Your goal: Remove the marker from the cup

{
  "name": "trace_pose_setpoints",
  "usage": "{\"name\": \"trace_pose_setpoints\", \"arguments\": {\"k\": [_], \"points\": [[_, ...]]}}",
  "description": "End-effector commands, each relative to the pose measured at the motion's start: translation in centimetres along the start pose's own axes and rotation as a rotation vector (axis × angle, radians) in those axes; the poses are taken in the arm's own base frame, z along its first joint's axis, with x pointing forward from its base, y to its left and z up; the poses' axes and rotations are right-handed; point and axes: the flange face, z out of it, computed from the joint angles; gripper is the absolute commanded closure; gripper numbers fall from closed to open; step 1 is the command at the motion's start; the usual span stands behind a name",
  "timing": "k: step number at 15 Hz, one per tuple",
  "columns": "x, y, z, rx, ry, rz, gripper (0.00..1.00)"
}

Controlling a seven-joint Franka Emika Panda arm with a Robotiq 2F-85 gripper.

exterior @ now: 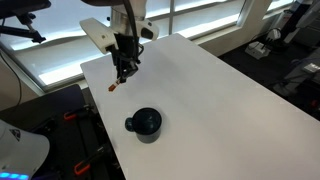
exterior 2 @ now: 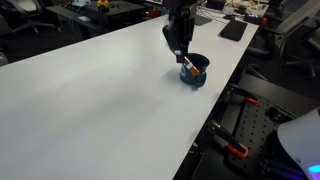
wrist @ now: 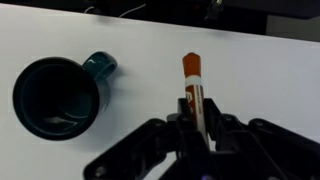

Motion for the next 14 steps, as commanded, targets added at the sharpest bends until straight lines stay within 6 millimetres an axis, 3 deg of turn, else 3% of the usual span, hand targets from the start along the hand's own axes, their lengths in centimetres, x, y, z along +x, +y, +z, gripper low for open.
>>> {"name": "trace_pose_setpoints", "arguments": {"k": [1, 11, 14], "points": [[0.7, -1.0, 2.5, -0.025, -0.076, -0.003, 0.95], [0.9, -0.7, 7.6, -0.107, -0.172, -0.04, 0.95], [1.8, -0.8, 8.5, -0.1, -0.064, -0.05, 0.95]]}}
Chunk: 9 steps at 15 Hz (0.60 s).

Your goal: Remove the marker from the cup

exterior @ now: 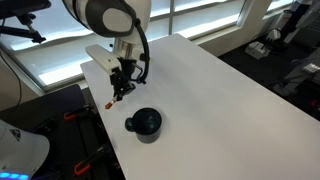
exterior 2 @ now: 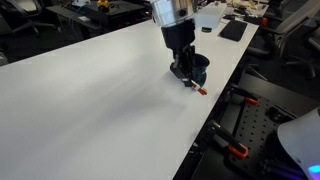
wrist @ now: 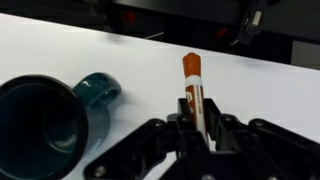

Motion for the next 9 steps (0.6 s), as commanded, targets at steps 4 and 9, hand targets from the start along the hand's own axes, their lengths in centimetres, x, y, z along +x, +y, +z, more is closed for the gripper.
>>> {"name": "trace_pose_setpoints", "arguments": {"k": [4, 9], "points": [[2.1, -0.4, 1.4, -0.006, 0.178, 0.004, 0.95], [2.7, -0.3, 2.8, -0.02, 0.202, 0.005, 0.95]]}}
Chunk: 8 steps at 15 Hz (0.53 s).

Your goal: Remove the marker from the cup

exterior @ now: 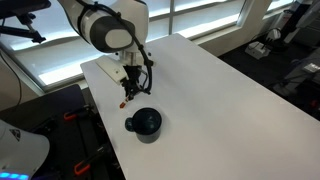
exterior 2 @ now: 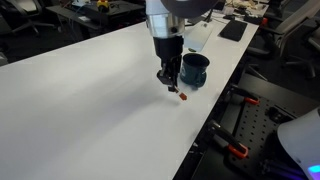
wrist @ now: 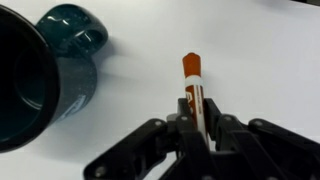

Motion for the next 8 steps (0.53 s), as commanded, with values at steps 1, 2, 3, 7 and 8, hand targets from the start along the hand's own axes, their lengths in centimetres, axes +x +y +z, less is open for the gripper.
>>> {"name": "trace_pose_setpoints", "arguments": {"k": [1, 2, 3, 7, 8], "points": [[-0.1, 0.0, 1.0, -0.023, 0.014, 0.011, 0.95], [0.0, 0.1, 1.2, -0.027, 0.014, 0.016, 0.95], [0.0, 0.3, 1.4, -0.031, 0.012, 0.02, 0.9], [0.0, 1.1, 1.9, -0.045, 0.005, 0.05, 0.39], [-0.2, 1.6, 2.0, -0.047, -0.006, 0.057, 0.33]]}}
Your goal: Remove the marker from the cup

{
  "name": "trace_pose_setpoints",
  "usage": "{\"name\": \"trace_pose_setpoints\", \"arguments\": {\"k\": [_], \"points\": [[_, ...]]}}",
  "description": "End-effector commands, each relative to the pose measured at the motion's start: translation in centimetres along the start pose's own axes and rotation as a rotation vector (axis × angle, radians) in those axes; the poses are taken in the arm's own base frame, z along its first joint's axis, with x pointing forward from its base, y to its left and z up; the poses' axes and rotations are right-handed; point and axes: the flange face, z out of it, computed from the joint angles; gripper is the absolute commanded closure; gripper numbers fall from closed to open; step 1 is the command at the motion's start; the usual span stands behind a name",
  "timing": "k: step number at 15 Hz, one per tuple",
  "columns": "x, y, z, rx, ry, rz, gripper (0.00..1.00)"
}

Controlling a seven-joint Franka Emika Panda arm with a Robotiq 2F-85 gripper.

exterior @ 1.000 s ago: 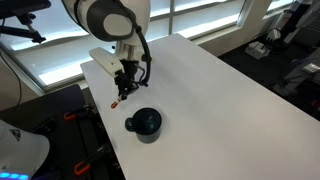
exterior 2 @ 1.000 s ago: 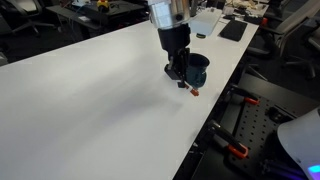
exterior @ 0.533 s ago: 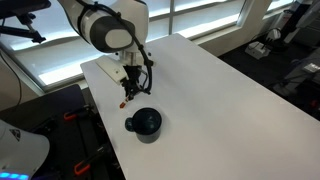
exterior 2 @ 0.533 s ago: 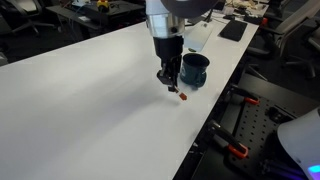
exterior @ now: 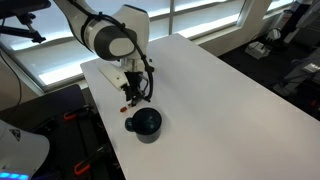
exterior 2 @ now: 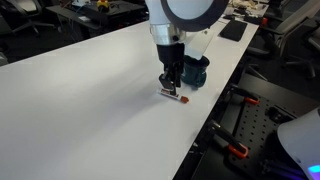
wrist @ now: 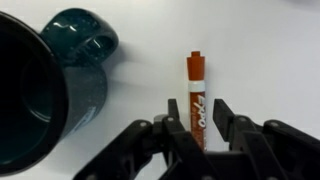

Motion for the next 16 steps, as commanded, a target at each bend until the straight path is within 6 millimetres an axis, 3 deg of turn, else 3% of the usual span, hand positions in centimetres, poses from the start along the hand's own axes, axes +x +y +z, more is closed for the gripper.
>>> {"name": "trace_pose_setpoints", "arguments": {"k": [1, 2, 4, 5, 16], "points": [[-0.01, 0.23, 0.09, -0.001, -0.003, 0.004, 0.26], [-0.05, 0.4, 0.18, -0.001, -0.005, 0.007, 0.43], [-0.05, 0.4, 0.21, -0.001, -0.006, 0.007, 0.27], [-0.05, 0.35, 0.21, -0.001, -0.006, 0.006, 0.26], [-0.05, 0.34, 0.21, -0.001, -0.006, 0.005, 0.26]]}}
